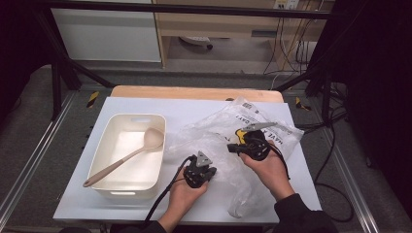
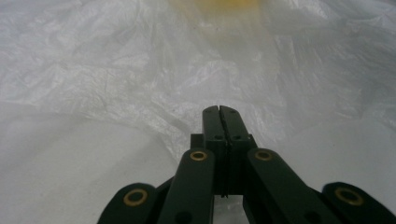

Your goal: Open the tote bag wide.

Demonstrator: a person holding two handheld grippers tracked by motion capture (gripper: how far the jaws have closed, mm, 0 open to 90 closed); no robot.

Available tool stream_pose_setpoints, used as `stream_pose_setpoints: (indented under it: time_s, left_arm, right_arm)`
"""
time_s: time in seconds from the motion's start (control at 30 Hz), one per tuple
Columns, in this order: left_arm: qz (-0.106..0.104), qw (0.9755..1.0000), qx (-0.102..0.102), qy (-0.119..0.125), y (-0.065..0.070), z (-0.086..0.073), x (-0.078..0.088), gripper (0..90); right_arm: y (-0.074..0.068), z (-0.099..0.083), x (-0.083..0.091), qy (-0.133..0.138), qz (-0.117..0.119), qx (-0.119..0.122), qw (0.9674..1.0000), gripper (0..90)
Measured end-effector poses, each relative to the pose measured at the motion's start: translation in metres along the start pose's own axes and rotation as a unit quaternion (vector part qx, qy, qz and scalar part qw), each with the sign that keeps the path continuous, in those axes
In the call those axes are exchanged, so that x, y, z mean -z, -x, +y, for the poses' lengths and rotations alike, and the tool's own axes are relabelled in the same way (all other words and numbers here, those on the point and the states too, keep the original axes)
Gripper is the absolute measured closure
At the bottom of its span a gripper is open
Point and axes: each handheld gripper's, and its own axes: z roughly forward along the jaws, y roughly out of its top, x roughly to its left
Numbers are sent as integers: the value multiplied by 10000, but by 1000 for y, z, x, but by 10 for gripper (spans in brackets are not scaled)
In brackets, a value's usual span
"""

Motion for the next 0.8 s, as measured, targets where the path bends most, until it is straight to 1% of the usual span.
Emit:
stream_pose_setpoints:
  time_s: [0.17, 0.43, 0.6, 0.8]
  left_arm:
    - [-26, 10000, -3, -26, -1, 0, 0, 900]
    - [-52, 10000, -11, -27, -2, 0, 0, 900]
    - [-60, 10000, -15, -28, -2, 0, 0, 900]
    - [-130, 9999, -46, -76, -4, 2, -1, 900]
  right_arm:
    - [4, 4, 9, 125, -26, -52, 9999, 900]
    - [4, 19, 22, 283, -90, 12, 9996, 900]
    - [2, 30, 26, 360, -102, 9, 9993, 900]
    - [-3, 42, 27, 427, -100, 48, 9990, 900]
